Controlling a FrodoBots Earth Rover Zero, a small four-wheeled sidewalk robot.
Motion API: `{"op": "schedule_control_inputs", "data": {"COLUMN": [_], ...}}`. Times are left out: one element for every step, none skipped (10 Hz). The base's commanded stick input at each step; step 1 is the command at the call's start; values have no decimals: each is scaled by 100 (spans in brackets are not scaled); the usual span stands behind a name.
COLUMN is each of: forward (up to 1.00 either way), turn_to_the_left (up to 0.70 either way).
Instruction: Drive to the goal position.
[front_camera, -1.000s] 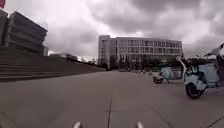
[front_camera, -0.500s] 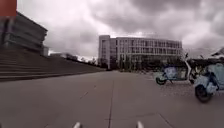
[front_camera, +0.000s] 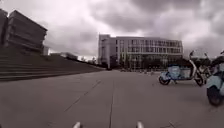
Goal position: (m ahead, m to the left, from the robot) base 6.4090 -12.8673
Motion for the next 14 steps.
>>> {"op": "schedule_control_inputs", "data": {"forward": [50, 50, 50, 50, 50, 50, 50, 50, 50, 50, 50, 50, 50, 50], "turn_to_the_left": [1, 1, 1, 1, 1, 1, 1, 1, 1, 1, 1, 1, 1, 1]}}
